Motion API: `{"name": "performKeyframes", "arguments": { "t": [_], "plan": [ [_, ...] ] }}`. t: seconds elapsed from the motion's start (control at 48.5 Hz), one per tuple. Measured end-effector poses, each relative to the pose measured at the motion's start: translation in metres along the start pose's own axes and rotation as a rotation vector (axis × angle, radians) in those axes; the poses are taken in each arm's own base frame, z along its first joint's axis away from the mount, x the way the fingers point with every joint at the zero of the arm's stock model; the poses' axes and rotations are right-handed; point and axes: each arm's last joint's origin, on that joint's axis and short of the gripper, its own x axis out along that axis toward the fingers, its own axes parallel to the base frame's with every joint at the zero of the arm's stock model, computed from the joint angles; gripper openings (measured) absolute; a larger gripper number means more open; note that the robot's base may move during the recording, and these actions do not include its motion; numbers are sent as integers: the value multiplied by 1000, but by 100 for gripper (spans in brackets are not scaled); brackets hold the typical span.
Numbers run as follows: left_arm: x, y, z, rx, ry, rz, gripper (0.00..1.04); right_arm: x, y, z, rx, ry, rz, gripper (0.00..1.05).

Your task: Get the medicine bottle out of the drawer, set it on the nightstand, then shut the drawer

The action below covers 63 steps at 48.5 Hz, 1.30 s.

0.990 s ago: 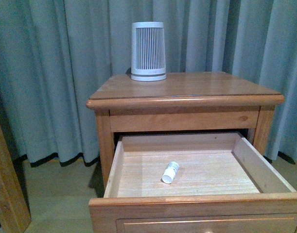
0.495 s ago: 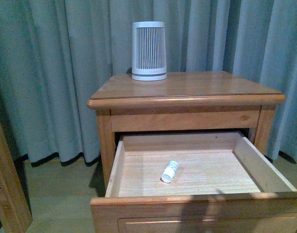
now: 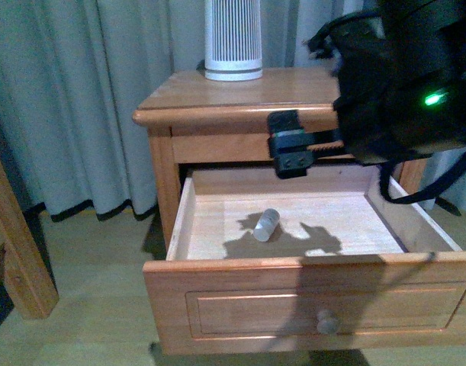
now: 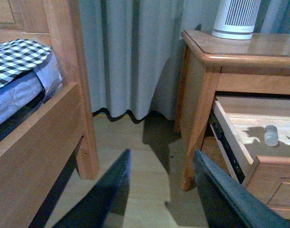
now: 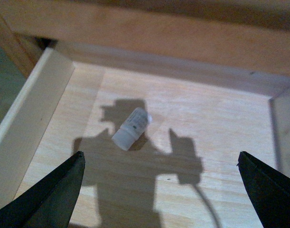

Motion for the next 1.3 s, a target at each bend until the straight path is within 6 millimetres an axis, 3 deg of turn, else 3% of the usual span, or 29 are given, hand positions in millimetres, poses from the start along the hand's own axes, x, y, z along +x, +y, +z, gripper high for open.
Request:
{"name": "performKeyframes", "arguments": {
  "t": [0.103, 0.289, 0.577, 0.784, 1.031, 1.175, 1.299],
  "plan": [
    [0, 0, 0, 0, 0, 0, 64, 26, 11, -11, 0, 39, -2, 98],
    [0, 0, 0, 2, 0, 0, 100, 80, 24, -27, 2, 85, -10, 98],
    [0, 0, 0, 2, -1, 0, 98, 127, 34, -29, 28, 108, -26, 98],
    [0, 0, 0, 2, -1, 0, 98, 144, 39, -33, 40, 119, -41, 98],
    [0, 0, 0, 2, -1, 0, 98, 156, 47, -53, 30, 152, -49, 97],
    [0, 0, 0, 2, -1, 0, 98, 157, 51, -53, 39, 151, -56, 79],
    [0, 0, 0, 2, -1, 0, 98, 157, 51, -54, 50, 148, -57, 55]
  ]
}}
